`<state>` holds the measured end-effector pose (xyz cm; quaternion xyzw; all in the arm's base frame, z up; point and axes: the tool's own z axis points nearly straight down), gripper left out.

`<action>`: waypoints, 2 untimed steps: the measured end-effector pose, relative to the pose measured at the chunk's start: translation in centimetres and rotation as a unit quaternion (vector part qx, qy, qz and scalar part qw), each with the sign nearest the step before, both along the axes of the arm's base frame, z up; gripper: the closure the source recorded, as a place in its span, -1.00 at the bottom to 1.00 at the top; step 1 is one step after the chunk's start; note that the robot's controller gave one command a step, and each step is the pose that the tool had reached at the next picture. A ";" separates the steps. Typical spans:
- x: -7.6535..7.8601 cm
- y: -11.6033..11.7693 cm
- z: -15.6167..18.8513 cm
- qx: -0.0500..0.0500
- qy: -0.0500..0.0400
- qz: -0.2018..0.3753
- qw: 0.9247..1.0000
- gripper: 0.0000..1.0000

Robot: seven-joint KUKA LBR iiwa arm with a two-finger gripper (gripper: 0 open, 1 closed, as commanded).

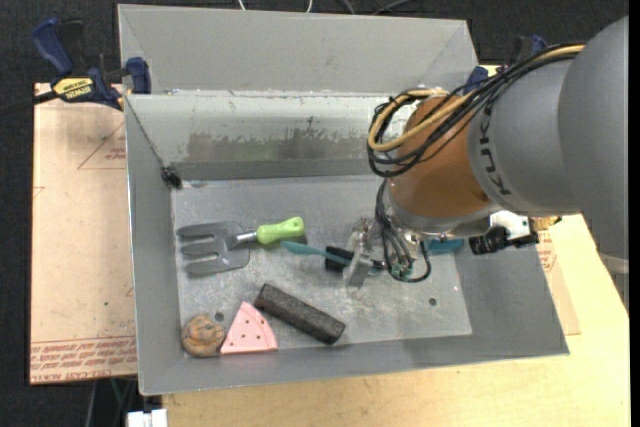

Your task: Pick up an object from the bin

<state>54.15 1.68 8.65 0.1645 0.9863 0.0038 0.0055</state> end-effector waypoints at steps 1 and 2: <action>0.0 0.0 1.0 0.001 -0.001 0.000 1.000 1.00; -0.2 0.0 4.7 0.000 0.004 0.001 1.000 1.00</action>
Offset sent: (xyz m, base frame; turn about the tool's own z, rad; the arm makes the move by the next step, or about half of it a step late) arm 0.0006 0.0001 0.1700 -0.0004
